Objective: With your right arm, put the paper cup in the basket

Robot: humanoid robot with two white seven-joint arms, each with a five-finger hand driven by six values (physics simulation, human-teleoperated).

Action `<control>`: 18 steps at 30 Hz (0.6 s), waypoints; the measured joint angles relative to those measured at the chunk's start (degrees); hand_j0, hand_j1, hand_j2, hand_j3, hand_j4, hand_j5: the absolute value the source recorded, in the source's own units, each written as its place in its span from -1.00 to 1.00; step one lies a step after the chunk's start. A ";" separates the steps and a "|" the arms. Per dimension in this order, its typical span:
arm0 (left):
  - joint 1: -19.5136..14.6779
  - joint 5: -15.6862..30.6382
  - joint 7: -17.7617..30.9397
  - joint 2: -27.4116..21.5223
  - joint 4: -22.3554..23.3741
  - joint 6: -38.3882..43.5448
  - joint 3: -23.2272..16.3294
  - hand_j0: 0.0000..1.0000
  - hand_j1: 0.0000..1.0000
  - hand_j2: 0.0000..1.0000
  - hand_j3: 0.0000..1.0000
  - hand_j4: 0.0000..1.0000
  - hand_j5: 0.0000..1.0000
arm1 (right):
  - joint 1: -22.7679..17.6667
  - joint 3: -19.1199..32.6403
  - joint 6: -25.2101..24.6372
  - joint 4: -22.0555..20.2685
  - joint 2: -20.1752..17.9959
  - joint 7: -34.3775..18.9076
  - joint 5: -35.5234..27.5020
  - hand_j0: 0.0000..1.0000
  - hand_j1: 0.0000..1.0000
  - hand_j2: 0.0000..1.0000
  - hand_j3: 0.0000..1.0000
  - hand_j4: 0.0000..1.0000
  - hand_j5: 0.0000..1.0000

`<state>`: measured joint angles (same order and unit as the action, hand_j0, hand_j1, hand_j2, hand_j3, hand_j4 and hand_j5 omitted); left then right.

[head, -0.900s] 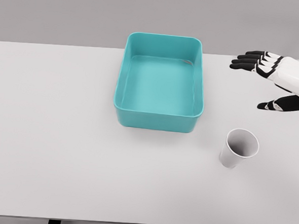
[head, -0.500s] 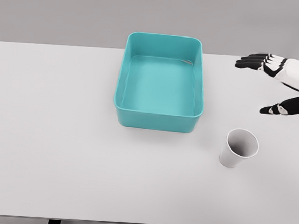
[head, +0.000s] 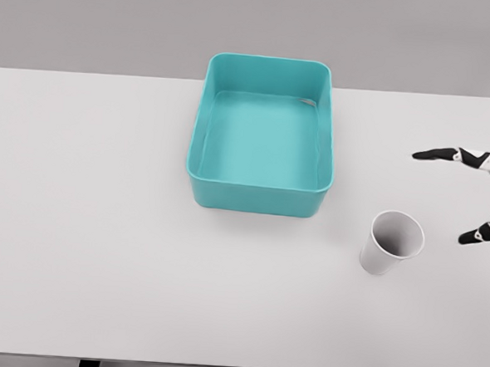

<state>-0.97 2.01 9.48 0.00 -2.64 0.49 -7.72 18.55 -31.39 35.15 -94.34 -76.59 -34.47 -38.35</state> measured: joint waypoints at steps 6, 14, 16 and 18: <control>0.00 -0.01 0.00 0.00 0.00 0.01 0.00 1.00 1.00 1.00 1.00 1.00 1.00 | -5.57 -0.04 0.00 2.77 0.49 -0.47 -3.82 1.00 1.00 1.00 1.00 1.00 1.00; 0.00 0.00 0.00 0.00 0.00 0.01 0.00 1.00 1.00 1.00 1.00 1.00 1.00 | -8.88 -0.01 -0.03 5.73 3.62 -0.54 -10.70 1.00 1.00 1.00 1.00 1.00 1.00; 0.00 0.00 0.00 0.00 0.00 0.01 -0.01 1.00 1.00 1.00 1.00 1.00 1.00 | -9.50 0.02 -0.04 6.23 4.53 -0.54 -12.11 1.00 1.00 1.00 1.00 1.00 1.00; -0.09 0.00 0.00 0.00 0.00 0.01 0.00 1.00 1.00 1.00 1.00 1.00 1.00 | -10.29 0.03 -0.04 6.82 5.32 -0.54 -12.86 1.00 1.00 1.00 1.00 1.00 1.00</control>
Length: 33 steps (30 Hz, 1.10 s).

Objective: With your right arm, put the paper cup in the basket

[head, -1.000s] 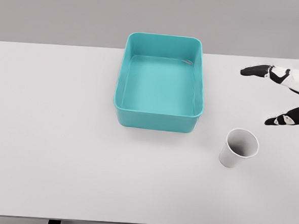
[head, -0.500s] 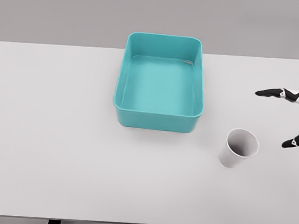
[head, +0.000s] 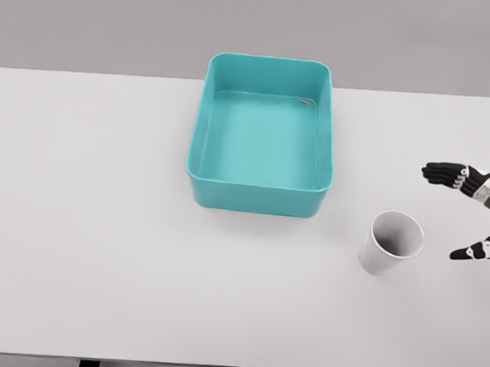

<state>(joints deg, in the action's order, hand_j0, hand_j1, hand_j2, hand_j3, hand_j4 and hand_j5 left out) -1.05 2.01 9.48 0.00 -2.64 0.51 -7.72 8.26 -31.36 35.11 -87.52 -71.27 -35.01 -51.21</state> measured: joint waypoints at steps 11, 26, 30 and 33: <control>0.09 0.00 0.00 0.00 0.00 0.01 0.01 1.00 1.00 1.00 1.00 1.00 1.00 | -5.10 -0.01 -0.01 0.70 1.23 0.00 -0.78 1.00 1.00 1.00 1.00 1.00 1.00; 0.09 0.00 0.00 0.00 0.00 -0.02 -0.01 1.00 1.00 1.00 1.00 1.00 1.00 | -6.86 3.63 -0.05 3.40 10.54 0.01 -0.43 1.00 1.00 1.00 1.00 1.00 1.00; 0.09 0.00 0.00 0.00 0.00 -0.03 -0.01 1.00 1.00 1.00 1.00 1.00 1.00 | -6.94 3.82 -0.05 3.46 12.57 0.01 -0.25 1.00 1.00 1.00 1.00 1.00 1.00; 0.09 0.00 0.00 0.00 0.00 -0.03 -0.01 1.00 1.00 1.00 1.00 1.00 1.00 | -7.38 3.86 -0.05 3.61 13.35 0.01 -0.07 1.00 1.00 1.00 1.00 1.00 1.00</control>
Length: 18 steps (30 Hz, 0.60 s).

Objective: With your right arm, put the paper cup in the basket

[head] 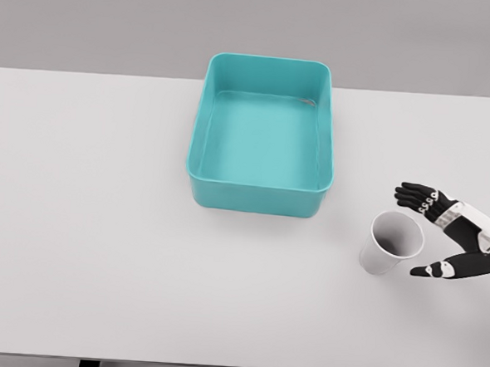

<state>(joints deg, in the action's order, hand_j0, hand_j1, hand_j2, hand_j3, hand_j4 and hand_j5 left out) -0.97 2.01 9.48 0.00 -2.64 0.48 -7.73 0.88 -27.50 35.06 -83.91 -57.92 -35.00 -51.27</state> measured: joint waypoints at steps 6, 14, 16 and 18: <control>-0.09 0.00 0.00 0.00 0.00 0.01 0.00 1.00 1.00 1.00 1.00 1.00 1.00 | -0.26 0.01 -0.01 1.86 1.75 0.00 0.14 1.00 1.00 1.00 1.00 1.00 1.00; 0.00 0.00 0.00 0.00 0.00 0.03 0.00 1.00 1.00 1.00 1.00 1.00 1.00 | -0.09 0.11 -0.01 3.70 2.84 0.00 0.00 1.00 1.00 1.00 1.00 1.00 1.00; -0.09 0.00 0.00 0.00 0.00 0.03 0.00 1.00 1.00 1.00 1.00 1.00 1.00 | -0.09 0.11 -0.01 4.95 3.53 0.00 0.08 1.00 1.00 1.00 1.00 1.00 1.00; 0.00 0.00 0.00 0.00 0.00 0.04 0.00 1.00 1.00 1.00 1.00 1.00 1.00 | -0.09 0.12 -0.02 5.80 4.07 0.00 0.14 1.00 1.00 1.00 1.00 1.00 1.00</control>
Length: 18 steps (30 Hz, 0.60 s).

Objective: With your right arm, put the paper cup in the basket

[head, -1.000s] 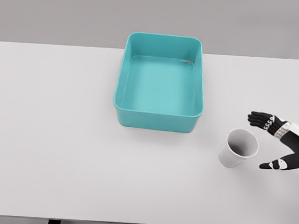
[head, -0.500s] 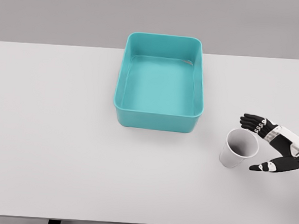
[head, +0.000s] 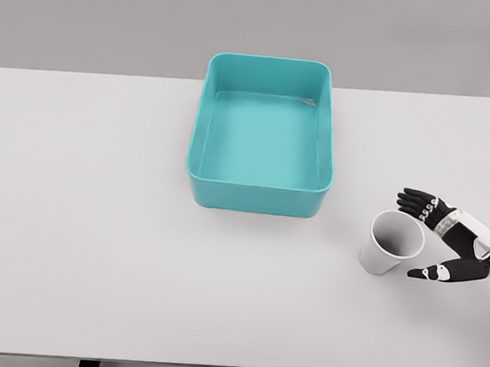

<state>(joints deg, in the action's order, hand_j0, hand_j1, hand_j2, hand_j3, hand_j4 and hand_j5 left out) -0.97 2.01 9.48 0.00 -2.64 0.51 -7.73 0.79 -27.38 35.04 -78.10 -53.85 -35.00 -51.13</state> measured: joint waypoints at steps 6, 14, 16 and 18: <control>-0.09 0.00 0.00 0.00 0.00 -0.02 0.02 1.00 1.00 1.00 1.00 1.00 1.00 | 0.35 0.00 0.00 2.92 2.79 0.00 0.08 1.00 1.00 1.00 1.00 1.00 1.00; 0.00 0.00 0.00 0.00 0.00 0.00 0.00 1.00 1.00 1.00 1.00 1.00 1.00 | 0.35 0.01 -0.01 3.70 4.29 0.00 0.58 1.00 1.00 1.00 1.00 1.00 1.00; 0.00 0.00 0.00 0.00 0.00 -0.01 0.01 1.00 1.00 1.00 1.00 1.00 1.00 | 0.35 -0.02 -0.01 3.76 4.77 0.00 0.69 1.00 1.00 1.00 1.00 1.00 1.00; 0.00 0.00 0.00 0.00 0.00 -0.01 0.01 1.00 1.00 1.00 1.00 1.00 1.00 | 0.44 0.00 -0.01 3.77 5.30 0.00 0.72 1.00 1.00 1.00 1.00 1.00 1.00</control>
<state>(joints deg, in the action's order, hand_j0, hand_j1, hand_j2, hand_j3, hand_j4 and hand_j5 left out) -0.97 2.01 9.48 0.00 -2.64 0.50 -7.72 1.23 -27.38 35.03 -74.33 -48.55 -35.00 -50.41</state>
